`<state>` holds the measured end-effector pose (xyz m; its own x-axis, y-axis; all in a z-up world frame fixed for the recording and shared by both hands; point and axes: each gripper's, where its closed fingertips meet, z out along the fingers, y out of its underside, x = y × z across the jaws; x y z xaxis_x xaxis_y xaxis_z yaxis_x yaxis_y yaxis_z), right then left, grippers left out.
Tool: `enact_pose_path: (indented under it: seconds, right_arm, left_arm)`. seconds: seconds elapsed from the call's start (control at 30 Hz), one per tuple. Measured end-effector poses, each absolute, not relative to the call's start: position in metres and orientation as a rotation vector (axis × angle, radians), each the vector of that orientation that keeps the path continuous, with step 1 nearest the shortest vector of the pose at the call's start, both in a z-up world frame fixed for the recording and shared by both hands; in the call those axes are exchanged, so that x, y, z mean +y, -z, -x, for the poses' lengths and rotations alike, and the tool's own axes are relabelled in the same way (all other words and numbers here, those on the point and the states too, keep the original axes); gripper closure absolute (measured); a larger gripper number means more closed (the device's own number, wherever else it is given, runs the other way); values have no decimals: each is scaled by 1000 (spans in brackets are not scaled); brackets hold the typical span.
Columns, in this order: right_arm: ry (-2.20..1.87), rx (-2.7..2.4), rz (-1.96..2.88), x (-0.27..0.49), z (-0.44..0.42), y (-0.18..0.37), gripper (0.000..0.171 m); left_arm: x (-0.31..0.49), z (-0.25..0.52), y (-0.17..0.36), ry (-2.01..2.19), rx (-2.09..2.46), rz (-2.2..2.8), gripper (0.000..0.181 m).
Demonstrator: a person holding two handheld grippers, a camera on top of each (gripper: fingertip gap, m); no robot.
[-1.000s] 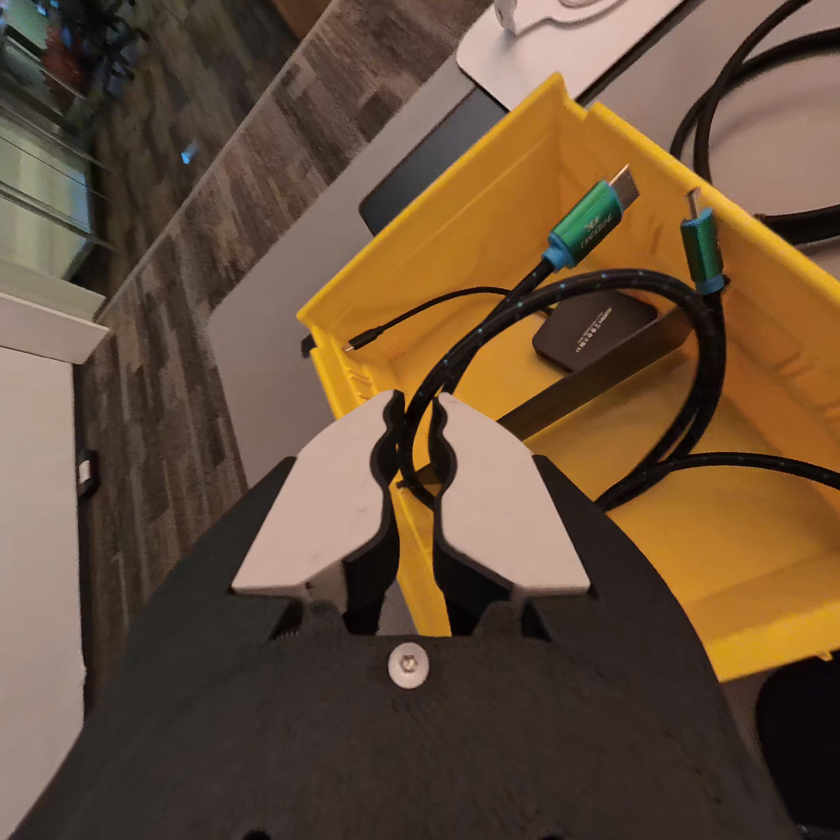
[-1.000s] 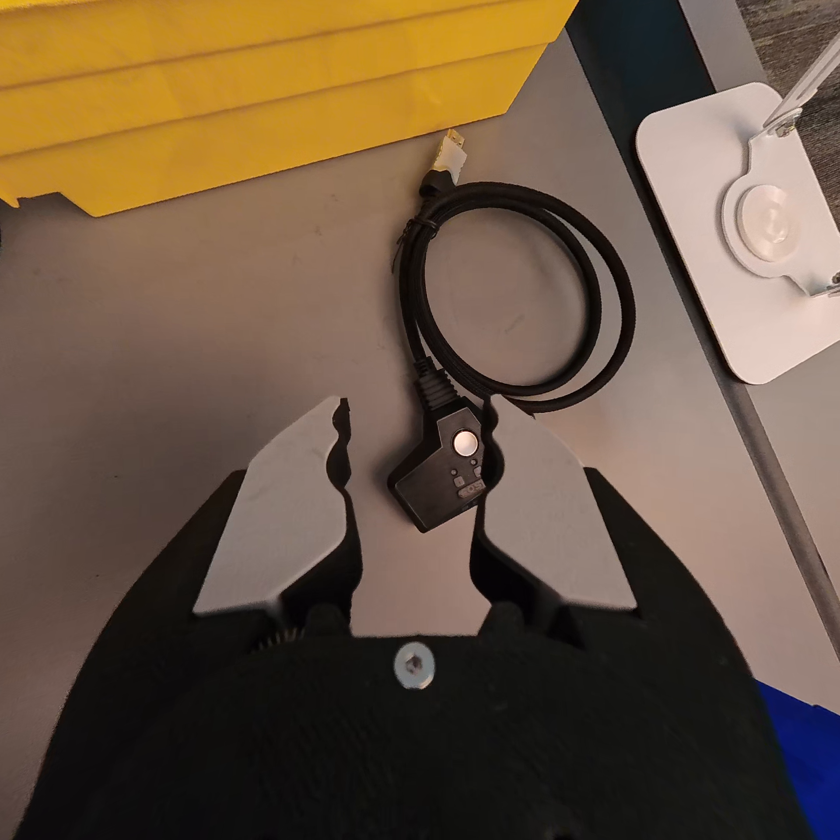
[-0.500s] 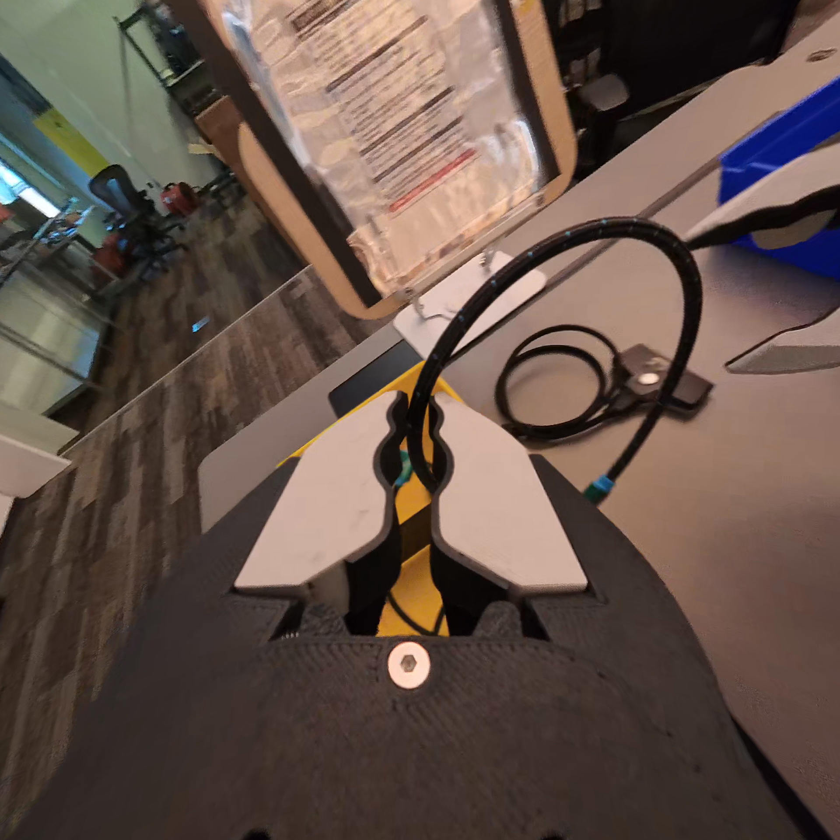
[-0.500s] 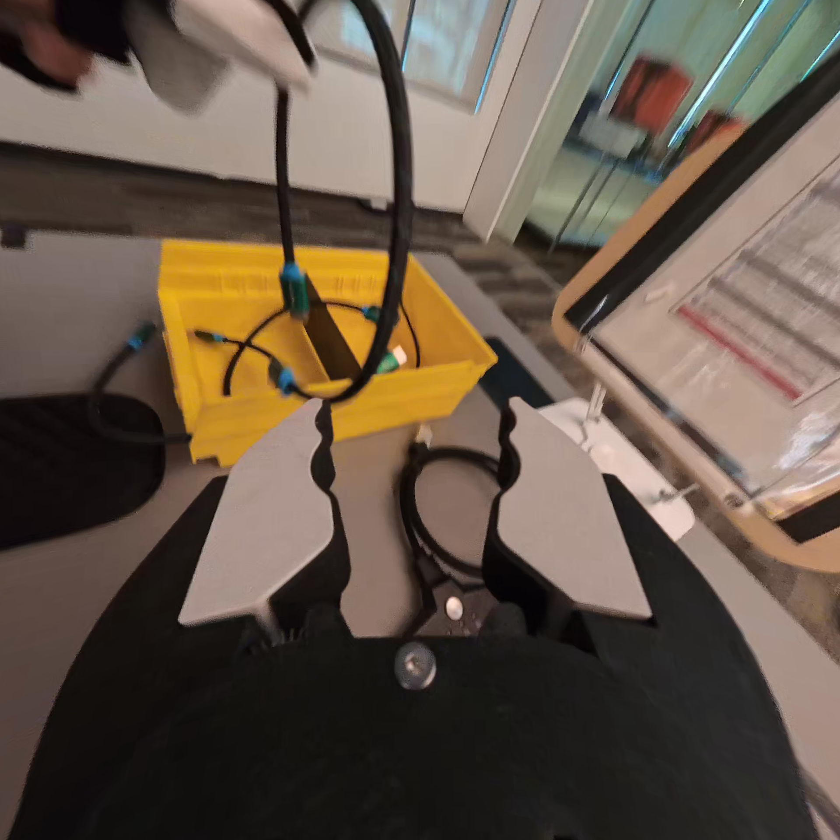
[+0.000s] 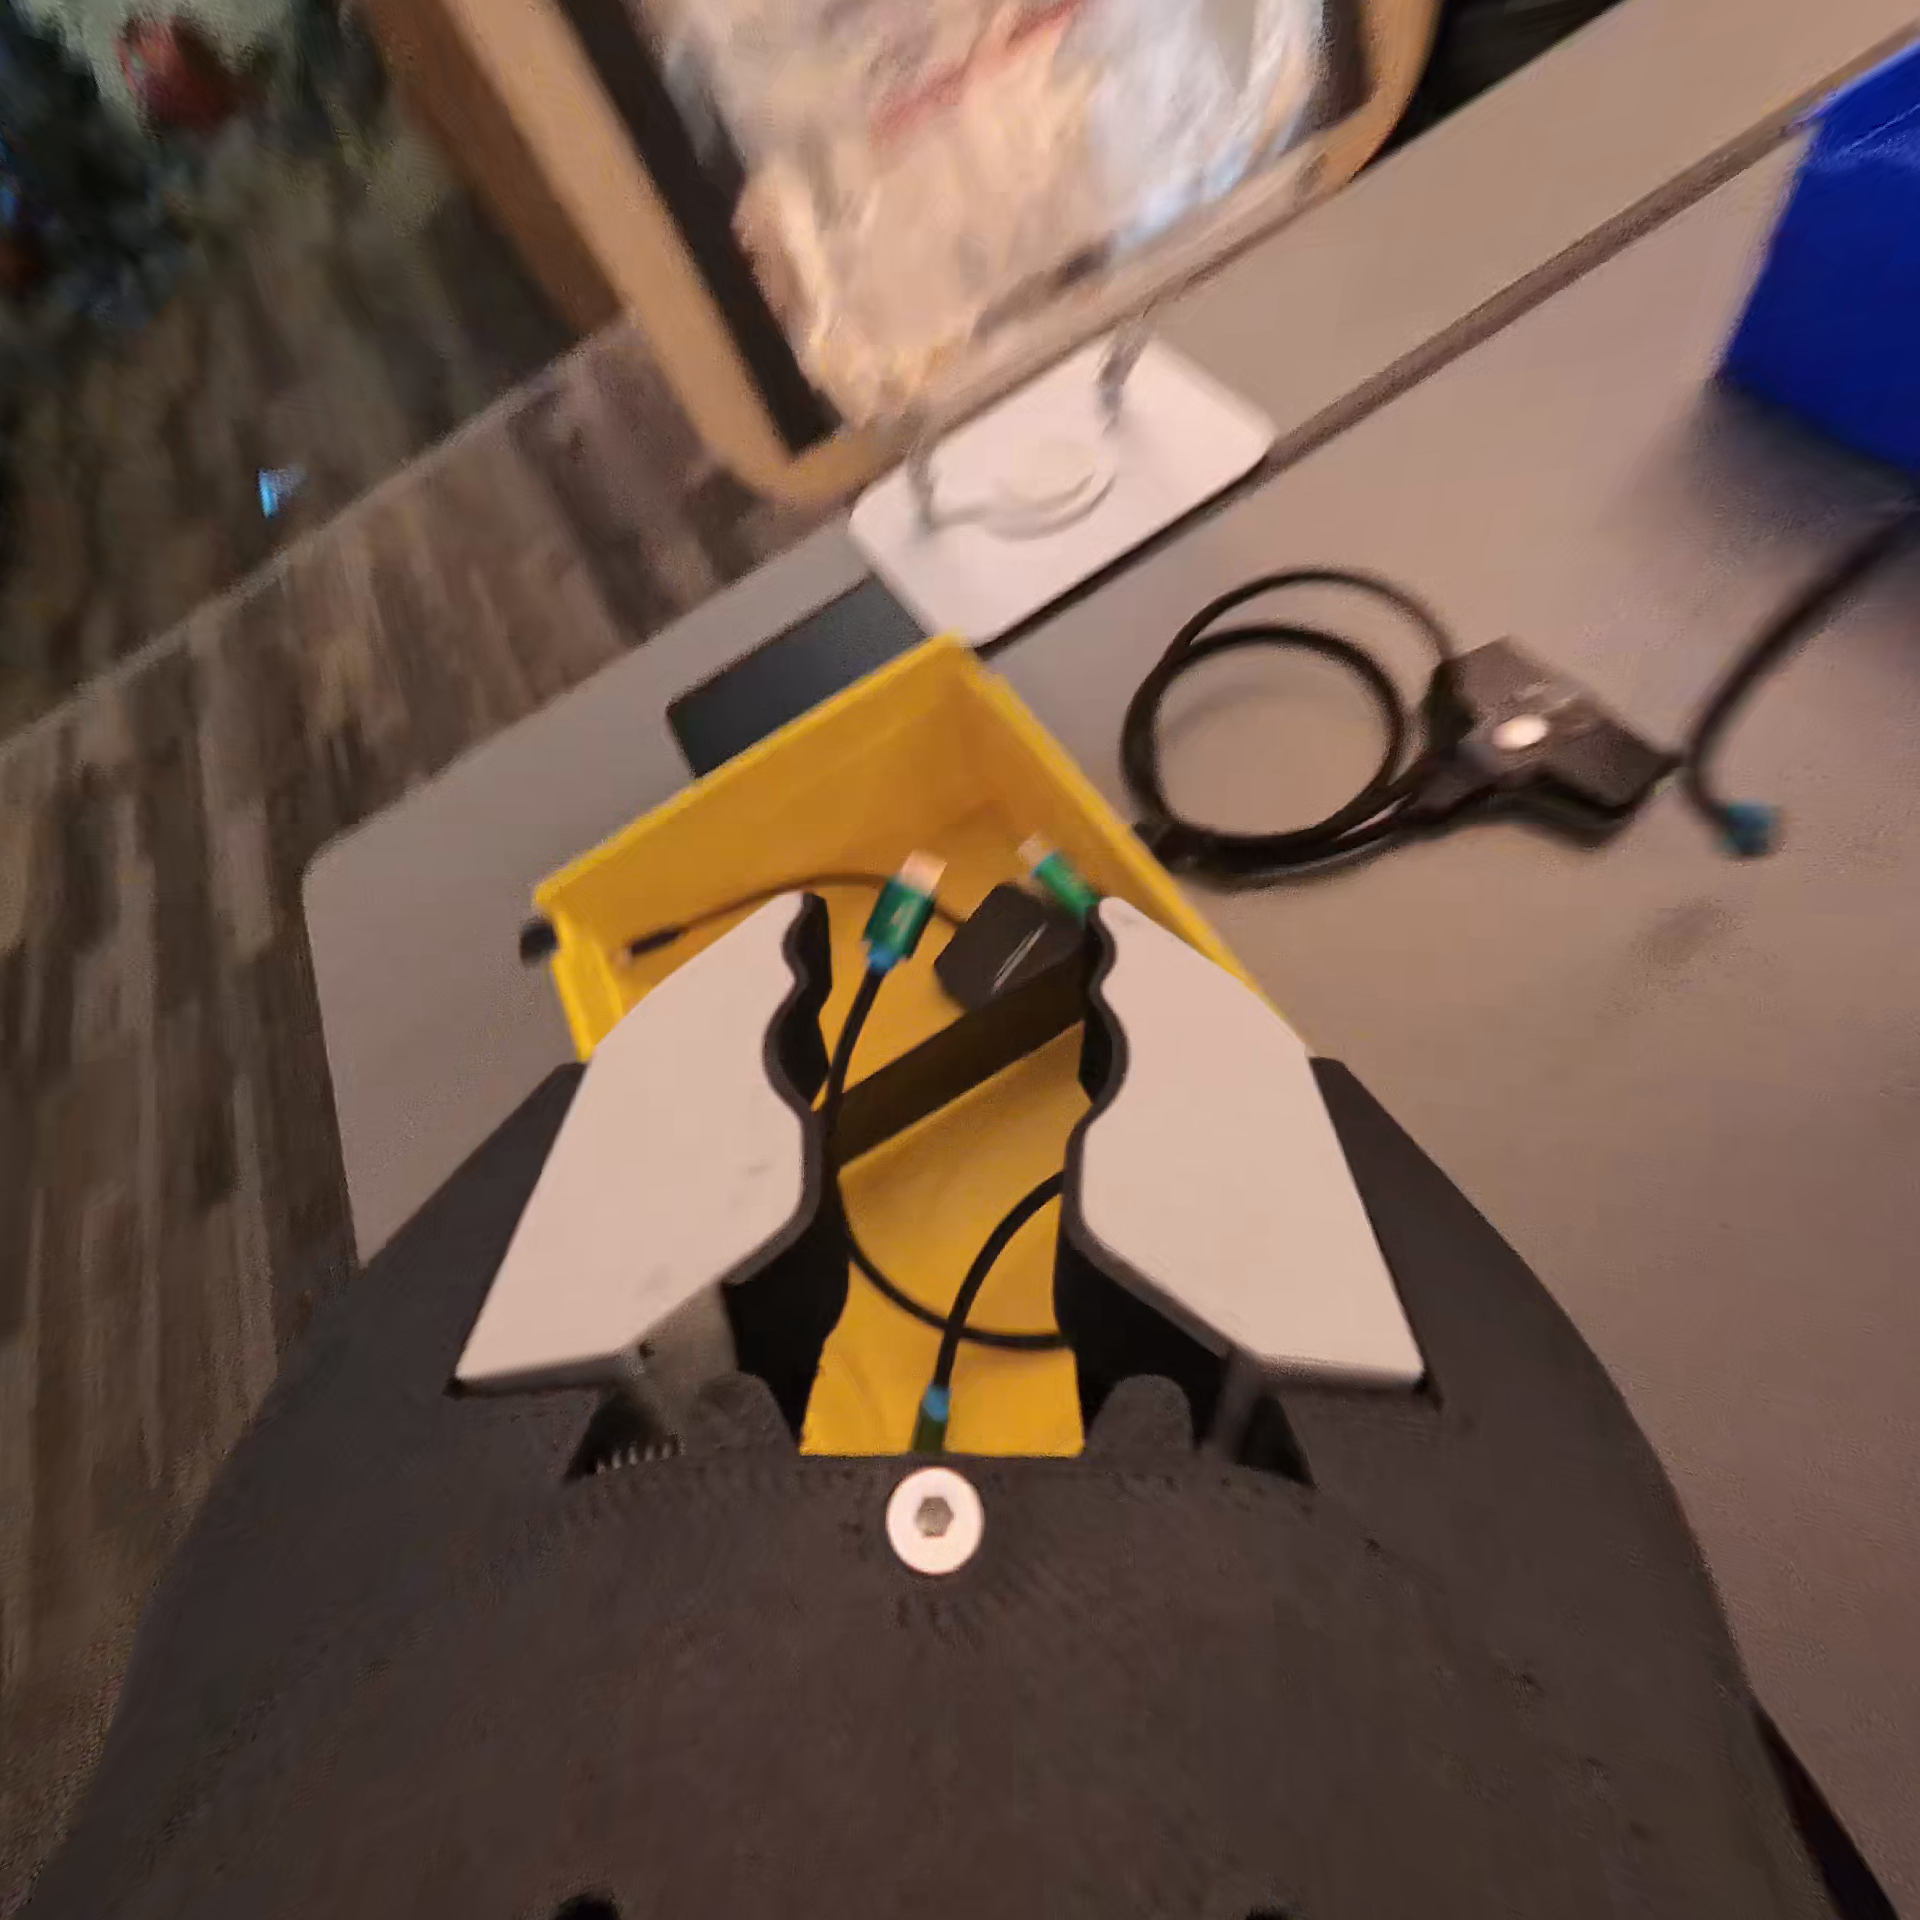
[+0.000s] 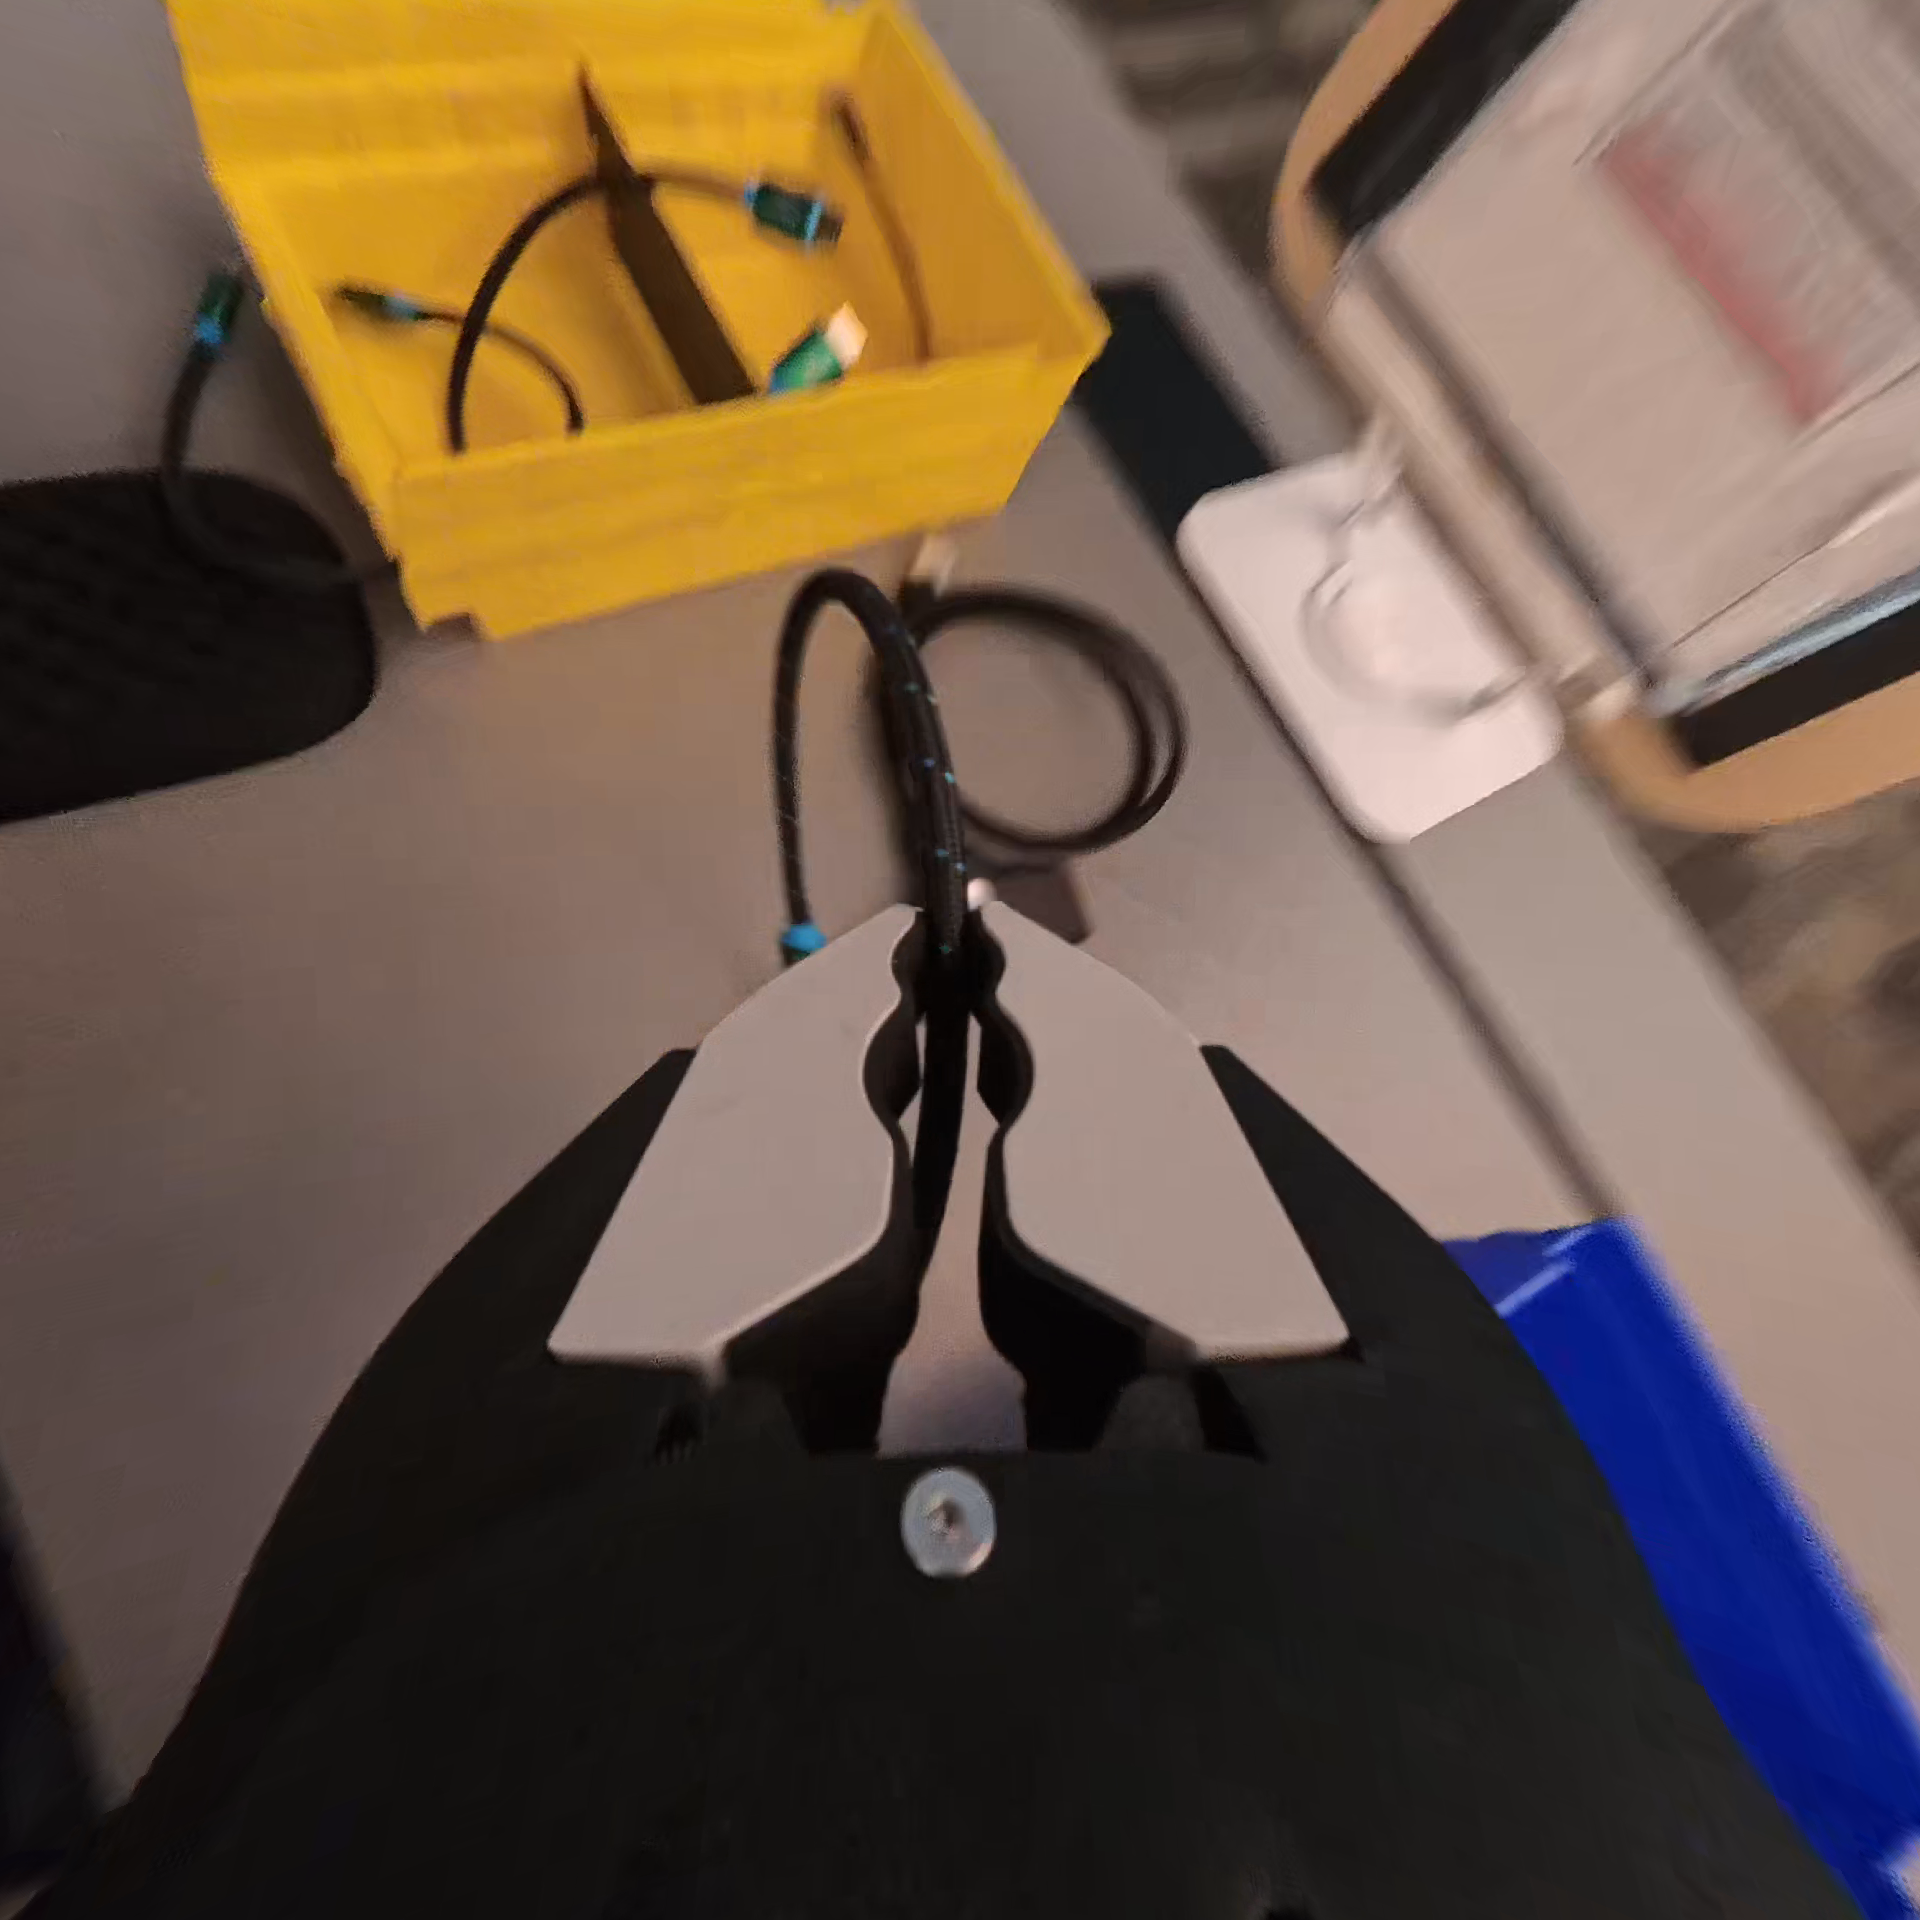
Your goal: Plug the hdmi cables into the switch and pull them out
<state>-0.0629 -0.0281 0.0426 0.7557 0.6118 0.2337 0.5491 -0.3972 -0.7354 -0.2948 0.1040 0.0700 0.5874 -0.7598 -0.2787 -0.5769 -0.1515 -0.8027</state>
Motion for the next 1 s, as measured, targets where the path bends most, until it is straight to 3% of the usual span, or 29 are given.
enact_pose_path:
  seconds: [0.03,0.13,0.3,0.4,0.43,0.47,0.53,0.73,0.87,1.0]
  right_arm:
    - [-160,-868,2176,-31,58,-28,165]
    - [-228,-851,2432,-30,37,19,165]
    - [-58,-743,2623,4,-2,79,164]
    - [48,-684,2686,17,-20,102,152]
    - [146,-639,2708,22,-30,108,149]
    - [274,-594,2731,26,-43,111,135]
    - [407,-583,2728,29,-55,110,126]
    - [539,-702,2258,67,-27,47,119]
    - [762,-453,1784,69,-26,-45,117]
    - [855,-320,1583,47,-30,-88,118]
  left_arm:
    - [118,306,-56,214,1057,1911,139]
    - [153,327,-11,163,1044,2061,143]
    - [181,335,52,51,1121,2199,135]
    - [190,331,72,15,1163,2213,148]
    - [191,329,79,23,1179,2225,162]
    - [192,327,83,28,1191,2231,170]
    - [192,326,85,20,1213,2225,171]
    - [186,338,62,-100,1227,2190,173]
    - [177,349,12,-242,1132,2091,173]
    - [160,350,-42,-283,1018,1945,172]
